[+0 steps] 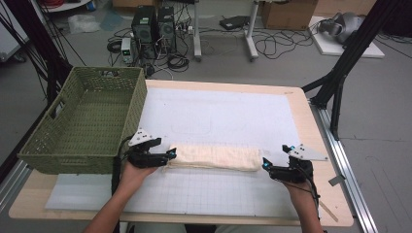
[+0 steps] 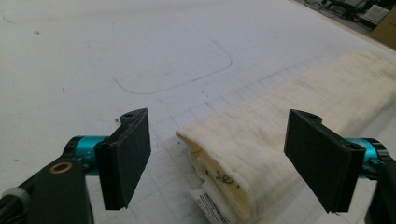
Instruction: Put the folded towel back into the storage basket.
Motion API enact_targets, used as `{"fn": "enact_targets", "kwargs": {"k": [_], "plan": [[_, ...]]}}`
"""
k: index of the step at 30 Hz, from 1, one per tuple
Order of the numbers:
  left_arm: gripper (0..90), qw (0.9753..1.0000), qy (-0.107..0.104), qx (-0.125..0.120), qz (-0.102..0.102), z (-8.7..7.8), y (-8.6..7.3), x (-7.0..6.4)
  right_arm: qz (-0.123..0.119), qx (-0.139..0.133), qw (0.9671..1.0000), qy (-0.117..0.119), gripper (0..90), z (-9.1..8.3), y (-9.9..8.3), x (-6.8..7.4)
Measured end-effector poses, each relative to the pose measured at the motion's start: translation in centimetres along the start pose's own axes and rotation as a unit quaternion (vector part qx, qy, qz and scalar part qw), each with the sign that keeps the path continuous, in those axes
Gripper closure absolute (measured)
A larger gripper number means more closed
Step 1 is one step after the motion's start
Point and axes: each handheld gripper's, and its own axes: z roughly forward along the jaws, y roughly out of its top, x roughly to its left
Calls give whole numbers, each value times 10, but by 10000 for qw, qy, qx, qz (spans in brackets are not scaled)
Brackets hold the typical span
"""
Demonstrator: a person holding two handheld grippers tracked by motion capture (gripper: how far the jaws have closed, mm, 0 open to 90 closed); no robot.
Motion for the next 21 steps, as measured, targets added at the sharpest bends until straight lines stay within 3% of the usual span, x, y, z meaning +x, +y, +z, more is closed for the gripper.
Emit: {"fn": "enact_targets", "kwargs": {"k": [5,11,17,21], "plan": [[312,9995,-97,306,-69,7,-4,1,61,-29,10000,-15,112,-3,-1,-1],[333,9979,-177,623,-59,15,-9,0,46,22,10000,-22,112,-3,-2,-1],[368,9950,-18,957,297,19,-11,-6,68,-2,10000,-21,112,-6,-4,-2],[372,9935,141,1020,491,19,-13,-11,55,22,10000,45,113,-5,-4,0]]}}
